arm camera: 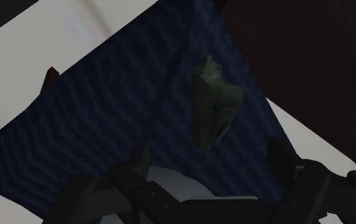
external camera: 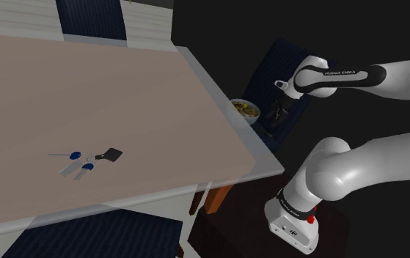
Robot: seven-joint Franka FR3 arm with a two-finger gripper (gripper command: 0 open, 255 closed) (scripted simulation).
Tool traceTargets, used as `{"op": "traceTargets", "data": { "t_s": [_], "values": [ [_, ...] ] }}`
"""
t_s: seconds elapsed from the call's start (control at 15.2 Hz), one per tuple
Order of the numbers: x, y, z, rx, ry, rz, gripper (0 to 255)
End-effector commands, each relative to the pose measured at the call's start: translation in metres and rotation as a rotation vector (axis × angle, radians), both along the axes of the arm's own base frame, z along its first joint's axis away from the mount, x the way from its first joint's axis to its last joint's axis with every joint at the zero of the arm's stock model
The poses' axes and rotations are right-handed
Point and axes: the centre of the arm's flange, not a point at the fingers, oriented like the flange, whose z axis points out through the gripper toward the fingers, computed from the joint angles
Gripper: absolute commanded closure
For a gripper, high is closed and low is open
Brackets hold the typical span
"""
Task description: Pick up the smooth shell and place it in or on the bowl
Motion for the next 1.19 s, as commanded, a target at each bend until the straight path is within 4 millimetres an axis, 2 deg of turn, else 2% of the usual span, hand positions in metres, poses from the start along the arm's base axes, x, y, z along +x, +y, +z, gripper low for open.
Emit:
{"op": "traceTargets", "data": {
  "t_s": [0.0,0.4,0.86,0.92,1.12],
  "values": [
    [-0.003,-0.008,-0.016,-0.005,0.008,0.004,0],
    [0.000,-0.003,-0.045,-0.005,0.008,0.004,0],
    [0.000,-0.003,-0.045,-0.005,0.008,0.004,0],
    [-0.005,-0.003,-0.045,-0.005,0.008,0.005,255],
    [-0.006,-0.002,-0.042,-0.005,0.008,0.005,255]
  ]
}}
